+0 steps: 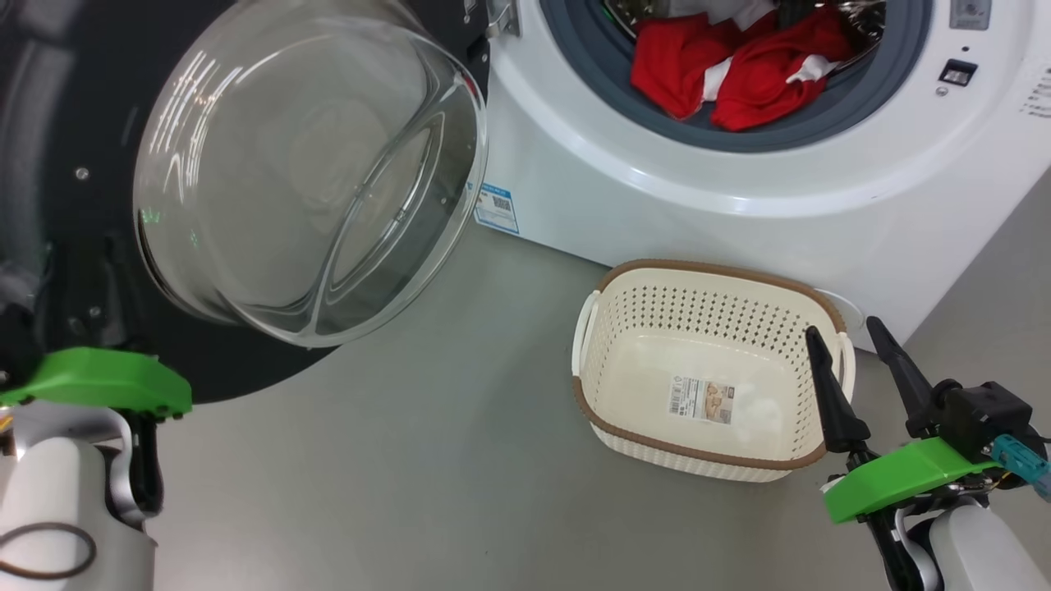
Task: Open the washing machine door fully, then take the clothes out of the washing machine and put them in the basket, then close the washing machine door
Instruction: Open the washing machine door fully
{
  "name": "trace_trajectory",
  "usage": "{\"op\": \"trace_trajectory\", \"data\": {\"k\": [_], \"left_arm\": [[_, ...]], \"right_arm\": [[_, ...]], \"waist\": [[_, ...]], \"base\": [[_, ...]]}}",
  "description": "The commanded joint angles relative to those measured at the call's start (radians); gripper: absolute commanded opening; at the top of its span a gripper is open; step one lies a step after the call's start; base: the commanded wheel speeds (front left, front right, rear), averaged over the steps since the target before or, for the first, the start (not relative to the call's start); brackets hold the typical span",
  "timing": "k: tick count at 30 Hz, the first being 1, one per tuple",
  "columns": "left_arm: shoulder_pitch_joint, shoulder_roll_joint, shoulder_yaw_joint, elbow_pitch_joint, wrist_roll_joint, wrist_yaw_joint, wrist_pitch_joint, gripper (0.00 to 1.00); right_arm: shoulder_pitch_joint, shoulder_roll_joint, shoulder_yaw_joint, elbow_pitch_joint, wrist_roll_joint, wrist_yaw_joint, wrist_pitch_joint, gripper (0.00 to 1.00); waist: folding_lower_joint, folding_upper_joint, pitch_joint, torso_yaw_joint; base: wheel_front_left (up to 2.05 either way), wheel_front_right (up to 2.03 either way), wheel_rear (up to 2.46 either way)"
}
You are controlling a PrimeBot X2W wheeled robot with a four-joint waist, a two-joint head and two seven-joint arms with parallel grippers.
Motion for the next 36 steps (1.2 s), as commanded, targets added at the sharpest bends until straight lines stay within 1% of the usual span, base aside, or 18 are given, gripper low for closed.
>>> {"op": "trace_trajectory", "data": {"k": [1,4,5,9,11,13,17,20,30,36], "left_arm": [[0.017,0.047,0.023,-0.050,0.015,0.011,-0.008,1.00],[0.037,0.042,0.003,-0.114,0.031,0.015,-0.006,1.00],[0.052,0.034,-0.009,-0.168,0.035,0.015,-0.004,1.00],[0.085,0.022,-0.039,-0.266,0.040,-0.003,-0.001,1.00],[0.100,0.022,-0.056,-0.307,0.047,-0.016,-0.002,1.00],[0.114,0.025,-0.085,-0.351,0.064,-0.038,-0.004,1.00],[0.151,0.005,-0.113,-0.416,0.070,-0.065,-0.007,1.00],[0.180,-0.009,-0.122,-0.440,0.068,-0.079,-0.007,1.00],[0.270,-0.033,-0.143,-0.442,0.059,-0.117,-0.008,1.00],[0.346,-0.045,-0.106,-0.435,0.051,-0.122,-0.008,1.00]], "right_arm": [[-0.009,0.008,0.016,-0.027,-0.017,0.007,-0.009,1.00],[-0.004,0.025,0.011,-0.031,-0.016,0.007,-0.009,1.00],[0.000,0.036,0.007,-0.033,-0.016,0.007,-0.009,1.00],[0.003,0.056,-0.004,-0.046,-0.019,0.007,-0.009,1.00],[0.002,0.062,-0.012,-0.057,-0.023,0.007,-0.009,1.00],[0.005,0.069,-0.016,-0.066,-0.016,0.007,-0.009,1.00],[0.010,0.079,-0.025,-0.087,0.001,0.007,-0.009,1.00],[0.017,0.083,-0.031,-0.100,0.000,0.007,-0.009,1.00],[0.033,0.089,-0.061,-0.143,-0.022,0.007,-0.009,1.00],[0.041,0.089,-0.062,-0.169,-0.003,0.007,-0.009,1.00]], "waist": [[0.0000,0.0000,-0.019,-0.013],[0.0000,0.0000,-0.042,-0.029],[0.0000,0.0000,-0.059,-0.043],[0.0000,0.0000,-0.092,-0.081],[0.0000,0.0000,-0.106,-0.104],[0.0000,0.0000,-0.120,-0.127],[0.0000,0.0000,-0.145,-0.176],[0.0000,0.0000,-0.162,-0.214],[0.0000,0.0000,-0.178,-0.337],[0.0000,0.0000,-0.187,-0.413]], "base": [[0.00,0.00,0.00],[0.00,0.00,0.00],[0.00,0.00,0.00],[0.00,0.00,0.00],[0.00,0.00,0.00],[0.00,0.00,0.00],[0.00,0.00,0.00],[0.00,0.00,0.00],[0.00,0.00,0.00],[0.00,0.00,0.00]]}}
